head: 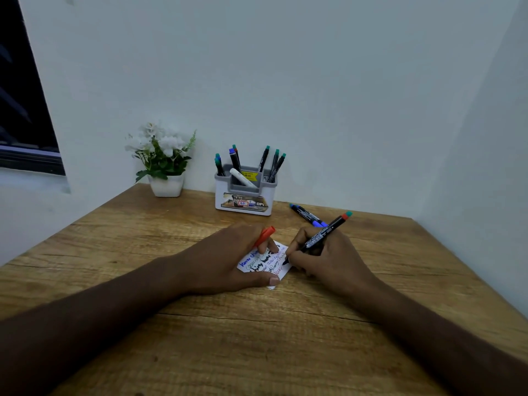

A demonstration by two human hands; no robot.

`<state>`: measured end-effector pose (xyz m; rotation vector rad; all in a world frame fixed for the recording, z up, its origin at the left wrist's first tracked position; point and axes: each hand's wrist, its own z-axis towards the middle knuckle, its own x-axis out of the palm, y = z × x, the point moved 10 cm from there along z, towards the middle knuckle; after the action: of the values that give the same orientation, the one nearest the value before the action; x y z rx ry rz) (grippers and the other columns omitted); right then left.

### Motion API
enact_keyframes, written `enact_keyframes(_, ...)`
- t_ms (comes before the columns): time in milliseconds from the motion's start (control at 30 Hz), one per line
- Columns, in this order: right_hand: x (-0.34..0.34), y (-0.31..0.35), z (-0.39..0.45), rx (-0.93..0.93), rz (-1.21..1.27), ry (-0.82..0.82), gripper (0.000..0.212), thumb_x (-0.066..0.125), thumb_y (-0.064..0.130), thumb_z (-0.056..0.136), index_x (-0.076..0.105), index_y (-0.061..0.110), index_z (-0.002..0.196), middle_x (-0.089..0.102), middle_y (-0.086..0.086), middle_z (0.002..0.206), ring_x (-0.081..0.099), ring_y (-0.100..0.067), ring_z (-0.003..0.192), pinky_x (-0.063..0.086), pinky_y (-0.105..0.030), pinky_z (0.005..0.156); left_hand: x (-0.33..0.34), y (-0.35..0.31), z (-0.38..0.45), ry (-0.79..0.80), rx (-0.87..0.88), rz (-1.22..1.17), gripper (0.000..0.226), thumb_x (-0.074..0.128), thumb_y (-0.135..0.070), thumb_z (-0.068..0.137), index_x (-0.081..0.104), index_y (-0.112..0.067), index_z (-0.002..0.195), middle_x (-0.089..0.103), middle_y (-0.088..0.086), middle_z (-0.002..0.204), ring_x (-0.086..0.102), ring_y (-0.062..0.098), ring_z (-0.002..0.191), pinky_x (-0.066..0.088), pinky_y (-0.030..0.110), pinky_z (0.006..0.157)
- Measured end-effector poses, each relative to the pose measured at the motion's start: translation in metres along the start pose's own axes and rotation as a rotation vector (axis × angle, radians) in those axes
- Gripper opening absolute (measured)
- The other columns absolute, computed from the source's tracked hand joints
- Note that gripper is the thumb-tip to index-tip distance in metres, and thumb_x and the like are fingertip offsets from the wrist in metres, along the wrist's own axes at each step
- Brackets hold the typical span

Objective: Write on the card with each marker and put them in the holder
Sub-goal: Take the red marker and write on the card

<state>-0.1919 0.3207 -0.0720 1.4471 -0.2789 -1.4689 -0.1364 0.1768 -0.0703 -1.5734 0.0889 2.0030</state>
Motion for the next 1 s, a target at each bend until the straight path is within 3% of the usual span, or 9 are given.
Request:
enact_keyframes(133,0.0014,0.0029,-0.0009,-0.028,-0.035,0.005,0.007,0.077,0.016,0.084,0.076,0.017,0.078,0.076,0.0,0.073,0.066,-0.008,0.066,0.049,-0.02,0.059,-0.0004,0.001,0.0,-0.006,-0.009,-0.002,0.046,0.066,-0.073,0.085,0.05,-0.033,0.101,0.047,-0.037,0.101,0.046,-0.009,0.101,0.034,0.012,0.074)
enact_keyframes(233,0.0016,0.0022,-0.0004,-0.033,-0.027,0.011,0.008,0.077,0.015,0.085,0.075,0.015,0.077,0.076,-0.002,0.074,0.064,-0.004,0.065,0.049,-0.02,0.059,-0.0006,0.0007,0.0,-0.003,-0.014,-0.011,0.045,0.066,-0.073,0.084,0.049,-0.034,0.1,0.044,-0.042,0.098,0.045,-0.012,0.102,0.033,0.011,0.073)
enact_keyframes(400,0.0024,0.0034,-0.0004,-0.041,-0.006,0.025,0.01,0.078,0.012,0.088,0.078,0.02,0.082,0.079,0.004,0.078,0.068,-0.001,0.069,0.051,-0.015,0.062,0.0007,0.003,0.0006,0.007,-0.024,0.012,0.046,0.064,-0.076,0.083,0.049,-0.037,0.102,0.048,-0.032,0.104,0.045,-0.01,0.102,0.035,0.012,0.073)
enact_keyframes(500,0.0007,0.0006,0.0017,-0.036,-0.011,-0.003,0.007,0.078,0.014,0.087,0.078,0.02,0.082,0.078,0.0,0.076,0.066,-0.006,0.068,0.052,-0.021,0.063,0.0001,0.0026,0.0005,-0.003,-0.019,-0.001,0.046,0.064,-0.076,0.083,0.049,-0.037,0.101,0.051,-0.032,0.104,0.047,-0.007,0.102,0.035,0.012,0.073)
enact_keyframes(600,-0.0004,-0.0002,0.002,-0.034,-0.006,-0.006,0.007,0.077,0.014,0.086,0.077,0.018,0.081,0.077,0.0,0.075,0.066,-0.007,0.068,0.052,-0.023,0.063,-0.0022,0.0001,-0.0005,-0.011,-0.014,-0.02,0.045,0.065,-0.074,0.084,0.049,-0.035,0.1,0.048,-0.044,0.105,0.047,-0.009,0.103,0.034,0.01,0.073)
enact_keyframes(800,0.0004,0.0012,0.0006,-0.034,-0.008,0.008,0.007,0.076,0.015,0.087,0.076,0.017,0.079,0.077,-0.001,0.074,0.064,-0.004,0.065,0.051,-0.023,0.062,-0.0012,0.0008,0.0006,-0.006,-0.018,0.006,0.044,0.064,-0.076,0.083,0.047,-0.039,0.099,0.05,-0.032,0.103,0.047,-0.007,0.102,0.036,0.013,0.074)
enact_keyframes(1000,-0.0014,-0.0043,0.0037,0.008,-0.03,-0.019,0.008,0.075,0.018,0.088,0.075,0.013,0.081,0.077,-0.012,0.077,0.064,-0.013,0.063,0.059,-0.048,0.068,-0.0011,0.0004,0.0006,0.004,-0.021,-0.001,0.045,0.063,-0.077,0.083,0.048,-0.037,0.1,0.048,-0.035,0.104,0.046,-0.008,0.104,0.039,0.013,0.078)
